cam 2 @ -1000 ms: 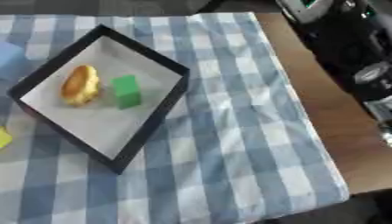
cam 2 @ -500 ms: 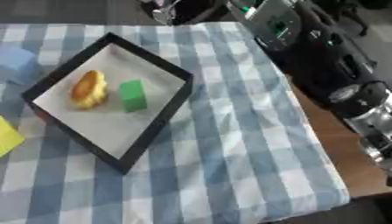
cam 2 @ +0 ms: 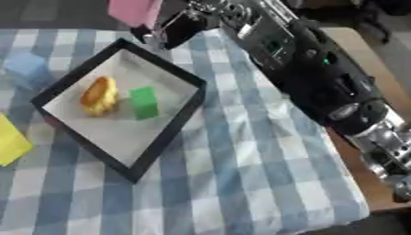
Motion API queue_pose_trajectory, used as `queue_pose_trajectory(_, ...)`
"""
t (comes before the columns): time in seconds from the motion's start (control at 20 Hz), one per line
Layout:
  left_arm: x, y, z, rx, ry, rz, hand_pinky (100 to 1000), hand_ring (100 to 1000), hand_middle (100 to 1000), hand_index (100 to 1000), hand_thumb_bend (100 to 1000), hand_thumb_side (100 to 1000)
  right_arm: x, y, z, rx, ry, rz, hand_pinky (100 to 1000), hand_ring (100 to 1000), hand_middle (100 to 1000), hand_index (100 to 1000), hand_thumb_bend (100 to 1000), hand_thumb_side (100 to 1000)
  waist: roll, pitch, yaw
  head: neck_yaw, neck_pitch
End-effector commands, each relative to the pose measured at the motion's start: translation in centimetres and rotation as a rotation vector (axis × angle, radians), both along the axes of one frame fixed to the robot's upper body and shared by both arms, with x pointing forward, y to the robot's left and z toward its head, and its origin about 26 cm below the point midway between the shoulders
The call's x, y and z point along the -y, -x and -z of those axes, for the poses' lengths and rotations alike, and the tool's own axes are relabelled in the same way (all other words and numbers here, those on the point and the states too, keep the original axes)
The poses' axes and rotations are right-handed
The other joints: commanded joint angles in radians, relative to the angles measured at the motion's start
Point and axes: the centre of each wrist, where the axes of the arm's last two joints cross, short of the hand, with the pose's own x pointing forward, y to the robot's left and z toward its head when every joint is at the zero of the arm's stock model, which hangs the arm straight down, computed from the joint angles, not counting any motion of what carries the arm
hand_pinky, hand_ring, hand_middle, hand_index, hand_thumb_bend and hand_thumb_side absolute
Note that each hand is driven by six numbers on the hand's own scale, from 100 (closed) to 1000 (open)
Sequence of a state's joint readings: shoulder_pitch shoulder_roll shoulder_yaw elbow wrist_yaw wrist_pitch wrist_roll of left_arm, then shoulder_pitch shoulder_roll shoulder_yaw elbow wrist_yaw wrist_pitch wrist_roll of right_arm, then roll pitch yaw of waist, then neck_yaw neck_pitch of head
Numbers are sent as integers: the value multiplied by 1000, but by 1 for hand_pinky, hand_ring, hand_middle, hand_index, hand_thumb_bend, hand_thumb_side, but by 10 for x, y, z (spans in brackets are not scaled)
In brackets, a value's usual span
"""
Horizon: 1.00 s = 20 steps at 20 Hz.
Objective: Pick up objects on the table and place them in the box.
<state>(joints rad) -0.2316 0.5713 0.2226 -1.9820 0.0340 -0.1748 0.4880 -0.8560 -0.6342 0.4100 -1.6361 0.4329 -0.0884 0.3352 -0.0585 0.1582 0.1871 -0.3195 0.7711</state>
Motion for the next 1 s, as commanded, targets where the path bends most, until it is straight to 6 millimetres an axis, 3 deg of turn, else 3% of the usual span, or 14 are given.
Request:
queue_pose_trajectory(0.05,1,2,-14,29,-43,13,838,761,733,858,100,677,1,-4,0,4,14,20,771,715,581,697,100,100,-8,-22,5,-9,-1)
queue_pose_trajectory(1.0,13,-3,-14,6,-38,83,838,753,718,860,100,692,-10,-21,57,-48,184,23,760,712,555,703,100,172,-25,15,52,-70,-1)
